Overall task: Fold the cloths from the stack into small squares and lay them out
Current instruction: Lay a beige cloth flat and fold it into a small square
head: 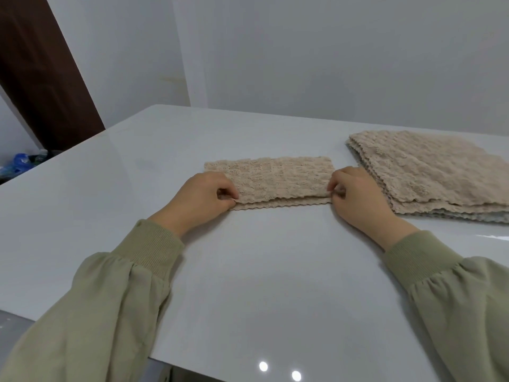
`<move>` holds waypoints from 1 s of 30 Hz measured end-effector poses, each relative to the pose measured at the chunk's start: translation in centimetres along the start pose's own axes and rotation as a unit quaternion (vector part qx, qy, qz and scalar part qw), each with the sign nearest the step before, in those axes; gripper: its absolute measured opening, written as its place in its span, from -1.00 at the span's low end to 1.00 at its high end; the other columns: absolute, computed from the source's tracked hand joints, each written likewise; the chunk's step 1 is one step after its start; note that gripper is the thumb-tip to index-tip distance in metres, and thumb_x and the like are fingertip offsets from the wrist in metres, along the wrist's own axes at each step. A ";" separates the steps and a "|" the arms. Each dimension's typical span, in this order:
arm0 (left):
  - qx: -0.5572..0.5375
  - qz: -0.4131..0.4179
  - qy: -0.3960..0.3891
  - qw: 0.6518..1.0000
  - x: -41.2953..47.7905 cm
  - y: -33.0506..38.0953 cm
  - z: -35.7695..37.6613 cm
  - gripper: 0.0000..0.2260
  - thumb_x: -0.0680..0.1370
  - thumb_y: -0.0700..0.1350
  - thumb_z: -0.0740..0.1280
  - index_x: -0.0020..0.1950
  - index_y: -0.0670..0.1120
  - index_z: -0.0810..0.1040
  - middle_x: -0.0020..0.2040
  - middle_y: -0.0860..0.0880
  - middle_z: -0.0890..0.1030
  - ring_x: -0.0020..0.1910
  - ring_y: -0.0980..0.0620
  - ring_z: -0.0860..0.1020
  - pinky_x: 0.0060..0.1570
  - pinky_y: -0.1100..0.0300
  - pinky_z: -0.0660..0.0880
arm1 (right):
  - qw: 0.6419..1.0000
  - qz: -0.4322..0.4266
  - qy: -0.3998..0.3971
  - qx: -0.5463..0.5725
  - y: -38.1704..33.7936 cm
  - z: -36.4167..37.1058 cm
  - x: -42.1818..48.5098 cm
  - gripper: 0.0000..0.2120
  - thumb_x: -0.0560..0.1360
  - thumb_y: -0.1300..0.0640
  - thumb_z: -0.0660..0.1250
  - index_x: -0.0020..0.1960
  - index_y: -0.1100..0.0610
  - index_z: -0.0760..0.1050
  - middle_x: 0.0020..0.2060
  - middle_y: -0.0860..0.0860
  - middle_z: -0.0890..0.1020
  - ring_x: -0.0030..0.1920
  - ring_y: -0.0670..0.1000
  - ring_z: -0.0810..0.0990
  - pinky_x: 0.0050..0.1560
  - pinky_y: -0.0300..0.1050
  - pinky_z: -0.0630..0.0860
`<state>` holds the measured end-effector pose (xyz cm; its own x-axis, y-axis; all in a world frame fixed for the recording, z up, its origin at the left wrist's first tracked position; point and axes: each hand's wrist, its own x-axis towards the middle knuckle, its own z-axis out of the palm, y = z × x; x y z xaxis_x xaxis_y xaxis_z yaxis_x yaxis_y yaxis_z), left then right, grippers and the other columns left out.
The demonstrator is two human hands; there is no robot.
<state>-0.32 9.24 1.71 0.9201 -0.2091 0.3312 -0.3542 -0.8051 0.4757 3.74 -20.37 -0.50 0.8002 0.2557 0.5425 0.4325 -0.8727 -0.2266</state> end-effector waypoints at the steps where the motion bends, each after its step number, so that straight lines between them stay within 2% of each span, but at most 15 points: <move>1: -0.006 -0.003 0.011 1.000 0.0 0.1 -0.1 -0.90 0.41 -0.26 0.43 -0.17 -0.07 0.65 -0.20 0.10 0.57 -0.14 0.12 0.51 -0.02 0.21 0.46 | 1.000 -0.006 0.004 0.010 0.0 0.0 0.1 -0.84 0.29 0.42 0.30 -0.25 0.20 0.55 -0.20 0.12 0.60 -0.09 0.20 0.49 -0.04 -0.01 0.40; 3: -0.010 -0.003 0.035 0.999 0.0 0.1 -0.2 -0.91 0.40 -0.28 0.43 -0.20 -0.09 0.65 -0.21 0.09 0.57 -0.12 0.09 0.53 -0.02 0.21 0.46 | 0.999 -0.005 0.036 0.019 0.0 -0.3 0.2 -0.82 0.27 0.46 0.30 -0.28 0.21 0.56 -0.21 0.13 0.60 -0.10 0.19 0.50 -0.05 0.00 0.41; 5: 0.012 0.016 0.027 0.999 0.0 -0.1 -0.2 -0.90 0.39 -0.27 0.45 -0.22 -0.07 0.66 -0.22 0.08 0.57 -0.10 0.07 0.53 0.00 0.17 0.45 | 0.999 -0.005 0.051 -0.005 0.2 -0.4 0.1 -0.80 0.25 0.48 0.32 -0.29 0.22 0.58 -0.27 0.15 0.59 -0.15 0.19 0.49 -0.12 -0.01 0.42; 8: 0.025 0.029 -0.022 0.999 -0.1 -0.5 -0.2 -0.91 0.41 -0.22 0.45 -0.21 -0.03 0.68 -0.21 0.09 0.59 -0.10 0.11 0.52 0.01 0.16 0.46 | 0.998 -0.026 0.020 -0.048 0.5 -0.3 0.1 -0.78 0.22 0.48 0.33 -0.32 0.21 0.61 -0.39 0.14 0.55 -0.28 0.20 0.49 -0.24 -0.03 0.41; 11: 0.006 0.024 -0.025 0.999 -0.2 -0.6 -0.2 -0.91 0.40 -0.22 0.46 -0.22 -0.03 0.68 -0.23 0.09 0.59 -0.12 0.11 0.53 -0.01 0.15 0.47 | 0.998 -0.033 0.007 -0.057 0.7 -0.1 0.0 -0.76 0.20 0.50 0.31 -0.34 0.20 0.61 -0.41 0.14 0.54 -0.32 0.20 0.48 -0.26 -0.03 0.42; 13: -0.007 0.019 -0.031 0.999 -0.1 -0.5 -0.3 -0.91 0.40 -0.21 0.46 -0.24 -0.03 0.68 -0.24 0.09 0.59 -0.13 0.11 0.53 -0.02 0.15 0.48 | 0.999 -0.018 0.011 -0.039 0.6 -0.1 -0.1 -0.76 0.22 0.50 0.28 -0.33 0.20 0.60 -0.37 0.14 0.54 -0.27 0.21 0.48 -0.20 -0.04 0.41; 15: -0.017 0.008 -0.038 0.999 -0.1 -0.5 -0.3 -0.95 0.41 -0.17 0.46 -0.25 -0.03 0.68 -0.25 0.09 0.58 -0.14 0.12 0.52 -0.04 0.16 0.47 | 0.999 0.039 0.026 -0.011 0.4 -0.4 -0.1 -0.80 0.32 0.44 0.27 -0.26 0.22 0.61 -0.29 0.15 0.55 -0.15 0.20 0.48 -0.11 -0.06 0.36; 17: -0.018 0.004 -0.023 1.000 -0.1 -0.2 -0.1 -0.94 0.43 -0.12 0.45 -0.24 -0.06 0.67 -0.25 0.07 0.57 -0.16 0.10 0.50 -0.06 0.17 0.44 | 0.994 0.092 0.059 -0.012 0.3 -0.8 -0.1 -0.86 0.41 0.34 0.26 -0.15 0.25 0.60 -0.20 0.15 0.57 -0.05 0.19 0.47 -0.06 -0.05 0.35; 19: -0.007 0.010 0.022 1.000 0.1 0.1 0.4 -0.94 0.48 -0.11 0.41 -0.16 -0.06 0.66 -0.18 0.05 0.57 -0.08 0.09 0.47 0.01 0.18 0.39 | 0.989 0.117 0.067 -0.066 0.6 -1.1 -0.1 -0.80 0.46 0.17 0.24 -0.15 0.26 0.60 -0.17 0.17 0.59 -0.03 0.22 0.46 -0.01 0.02 0.37; 21: 0.004 0.028 0.051 0.998 0.3 0.3 1.0 -0.91 0.51 -0.10 0.38 -0.04 -0.06 0.66 -0.06 0.05 0.55 0.05 0.10 0.42 0.10 0.20 0.34 | 0.981 0.153 0.016 -0.119 0.9 -1.4 -0.1 -0.66 0.49 0.03 0.20 -0.22 0.25 0.61 -0.11 0.19 0.58 0.03 0.23 0.43 0.08 0.07 0.34; 23: 0.012 0.051 0.043 0.998 0.4 0.1 1.4 -0.91 0.49 -0.09 0.40 -0.04 -0.04 0.66 -0.05 0.05 0.55 0.05 0.10 0.39 0.12 0.18 0.34 | 0.974 0.184 -0.033 -0.128 0.9 -1.6 -0.2 -0.64 0.50 -0.03 0.21 -0.21 0.21 0.62 0.00 0.16 0.56 0.14 0.22 0.38 0.18 0.10 0.30; 27: 0.018 0.069 0.024 0.997 0.2 -0.1 1.4 -0.93 0.42 -0.10 0.47 -0.13 -0.05 0.66 -0.15 0.07 0.56 -0.02 0.05 0.46 0.02 0.16 0.39 | 0.976 0.187 -0.049 -0.098 0.8 -1.4 -0.2 -0.79 0.48 0.04 0.29 -0.18 0.15 0.60 0.11 0.09 0.52 0.22 0.18 0.33 0.24 0.09 0.22; 30: 0.020 0.067 0.009 0.998 0.1 0.0 1.5 -0.94 0.42 -0.11 0.48 -0.14 -0.05 0.67 -0.15 0.06 0.58 -0.03 0.06 0.48 0.03 0.14 0.41 | 0.981 0.186 0.004 -0.051 0.9 -1.4 -0.1 -0.82 0.46 0.07 0.35 -0.22 0.17 0.58 0.10 0.10 0.54 0.21 0.18 0.37 0.23 0.05 0.25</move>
<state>0.02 8.42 0.54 0.8621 -0.3067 0.4034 -0.4659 -0.7928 0.3930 3.47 -21.74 0.35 0.8912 -0.0923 0.4441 0.0658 -0.9424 -0.3280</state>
